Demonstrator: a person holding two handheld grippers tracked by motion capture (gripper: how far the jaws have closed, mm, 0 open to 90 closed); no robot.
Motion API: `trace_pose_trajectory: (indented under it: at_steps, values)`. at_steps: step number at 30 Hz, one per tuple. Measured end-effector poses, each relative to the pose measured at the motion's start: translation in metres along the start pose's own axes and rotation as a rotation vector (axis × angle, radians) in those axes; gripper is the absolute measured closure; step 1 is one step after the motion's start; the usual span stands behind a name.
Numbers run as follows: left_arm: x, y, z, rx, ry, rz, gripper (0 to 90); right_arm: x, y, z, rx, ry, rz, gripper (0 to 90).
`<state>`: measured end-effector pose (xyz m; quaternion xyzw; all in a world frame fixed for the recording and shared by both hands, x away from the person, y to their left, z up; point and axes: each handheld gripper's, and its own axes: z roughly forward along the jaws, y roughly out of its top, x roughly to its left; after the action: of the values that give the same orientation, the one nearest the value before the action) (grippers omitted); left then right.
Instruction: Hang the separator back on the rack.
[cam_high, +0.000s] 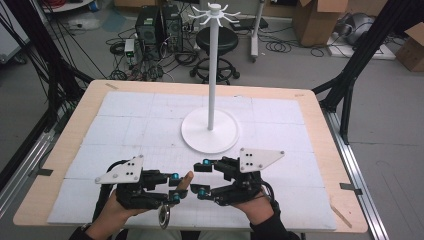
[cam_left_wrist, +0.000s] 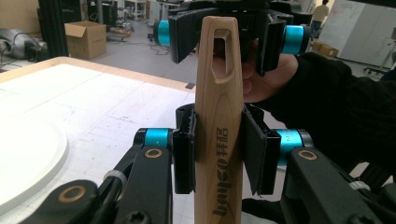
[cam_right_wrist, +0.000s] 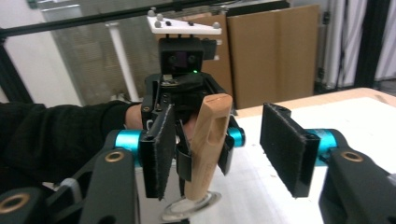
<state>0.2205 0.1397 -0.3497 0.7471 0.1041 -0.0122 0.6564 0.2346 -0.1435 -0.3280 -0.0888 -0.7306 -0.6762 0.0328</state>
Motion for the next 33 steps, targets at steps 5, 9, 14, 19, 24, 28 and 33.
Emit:
trace_pose_trajectory:
  at_steps: [5,9,14,19,24,28,33]
  values:
    - [-0.003,0.003,0.000,-0.004,-0.029,0.008,67.4,0.000,0.004,0.008,-0.006,0.060,-0.005,53.8]
    - [-0.003,0.003,0.000,-0.012,-0.048,0.007,67.4,0.001,0.007,0.012,-0.004,0.100,-0.014,61.6]
    - [-0.003,0.003,-0.001,-0.013,-0.070,0.010,67.4,0.001,0.007,0.014,-0.001,0.120,-0.024,68.9]
    - [-0.003,0.003,-0.001,-0.016,-0.077,0.006,67.4,0.001,0.007,0.014,-0.003,0.123,-0.017,70.1]
    - [-0.002,0.004,-0.002,-0.022,-0.083,0.004,67.4,0.004,0.009,0.015,-0.002,0.102,-0.019,70.6]
    - [0.000,0.003,-0.003,-0.031,-0.093,-0.016,66.9,0.006,0.011,0.017,0.003,0.084,0.004,70.8]
    - [0.000,0.002,-0.004,-0.033,-0.087,-0.026,64.8,0.011,0.016,0.022,0.022,0.051,-0.001,71.0]
